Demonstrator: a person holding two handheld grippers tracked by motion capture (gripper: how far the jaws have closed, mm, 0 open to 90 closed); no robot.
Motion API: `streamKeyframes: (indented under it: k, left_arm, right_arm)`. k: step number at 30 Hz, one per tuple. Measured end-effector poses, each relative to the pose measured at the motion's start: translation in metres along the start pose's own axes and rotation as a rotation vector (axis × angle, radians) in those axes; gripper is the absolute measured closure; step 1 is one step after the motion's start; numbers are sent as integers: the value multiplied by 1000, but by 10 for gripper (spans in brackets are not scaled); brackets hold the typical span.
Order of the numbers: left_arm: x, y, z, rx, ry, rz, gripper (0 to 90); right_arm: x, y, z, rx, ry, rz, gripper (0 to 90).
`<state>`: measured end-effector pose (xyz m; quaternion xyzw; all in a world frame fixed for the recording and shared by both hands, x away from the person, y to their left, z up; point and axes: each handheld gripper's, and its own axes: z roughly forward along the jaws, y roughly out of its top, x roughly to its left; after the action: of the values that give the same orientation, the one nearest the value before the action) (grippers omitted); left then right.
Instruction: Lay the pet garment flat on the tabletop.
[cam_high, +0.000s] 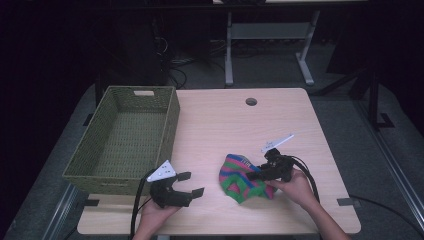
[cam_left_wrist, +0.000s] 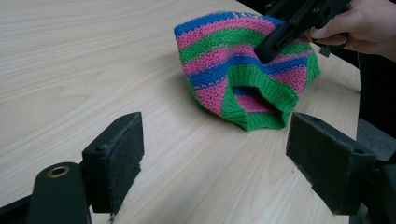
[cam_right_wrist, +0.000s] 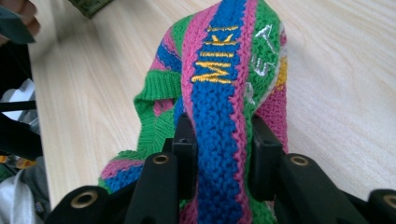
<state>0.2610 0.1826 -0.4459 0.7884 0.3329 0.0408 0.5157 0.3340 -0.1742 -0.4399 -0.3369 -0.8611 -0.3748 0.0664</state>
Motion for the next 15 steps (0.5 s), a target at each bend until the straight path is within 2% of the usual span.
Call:
streamKeyframes:
  k: [8,12,15]
  left_arm:
    - [0,0,0,4,-1,3,189]
    - [-1,0,1,9,0,9,189]
    - [-1,0,1,12,-2,10,189]
  right_arm:
    - [-3,-1,6,18,-24,-7,626]
    - [-4,-1,7,25,-48,-13,553]
    - [-4,0,5,21,-46,-3,489]
